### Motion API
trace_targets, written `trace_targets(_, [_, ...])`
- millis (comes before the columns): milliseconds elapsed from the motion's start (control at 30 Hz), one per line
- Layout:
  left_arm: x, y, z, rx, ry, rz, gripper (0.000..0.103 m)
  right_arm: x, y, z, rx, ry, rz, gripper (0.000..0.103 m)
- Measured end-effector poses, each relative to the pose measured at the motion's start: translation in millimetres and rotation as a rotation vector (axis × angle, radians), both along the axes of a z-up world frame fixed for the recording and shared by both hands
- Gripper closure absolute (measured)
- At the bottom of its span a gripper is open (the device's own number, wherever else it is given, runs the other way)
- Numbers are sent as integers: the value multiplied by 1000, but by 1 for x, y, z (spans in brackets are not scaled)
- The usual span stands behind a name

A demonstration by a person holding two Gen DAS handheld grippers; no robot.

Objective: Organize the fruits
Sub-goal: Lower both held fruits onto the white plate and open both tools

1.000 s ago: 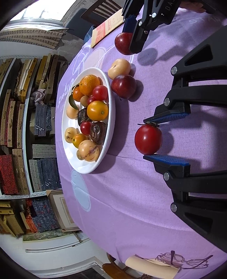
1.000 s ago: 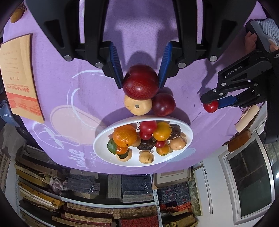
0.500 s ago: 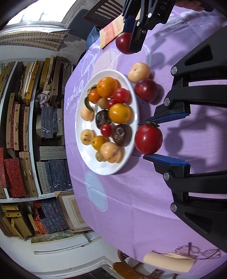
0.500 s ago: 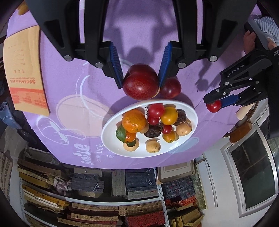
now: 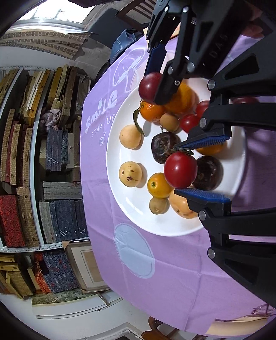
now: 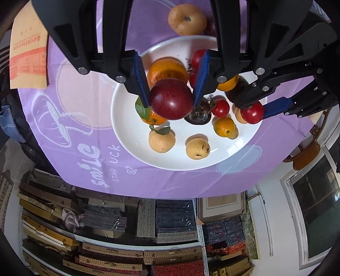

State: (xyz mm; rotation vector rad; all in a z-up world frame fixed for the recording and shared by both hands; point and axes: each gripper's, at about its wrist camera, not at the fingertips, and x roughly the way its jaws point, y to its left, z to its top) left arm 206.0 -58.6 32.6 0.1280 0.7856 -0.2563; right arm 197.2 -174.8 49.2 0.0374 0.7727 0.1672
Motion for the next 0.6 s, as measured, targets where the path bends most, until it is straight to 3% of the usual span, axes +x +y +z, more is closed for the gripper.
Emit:
trace_targets(67, [5, 1, -1, 13, -15, 28, 55, 6, -3, -2, 18, 7, -8, 60])
trace_targets(133, [8, 7, 0, 3, -19, 49, 35, 5, -10, -2, 42, -1, -24, 55])
trace_targets(200, [7, 12, 2, -17, -26, 57, 29, 0, -16, -3, 56, -11, -36, 50])
trace_targets(400, [-1, 18, 6, -18, -32, 49, 26, -27, -27, 1, 66, -45, -42, 49])
trace_targets(467, [-7, 21, 6, -27, -25, 47, 26, -42, -31, 2, 72, -63, -47, 42])
trace_targets(600, [-31, 20, 6, -34, -22, 12, 26, -75, -43, 2, 81, -101, -73, 37])
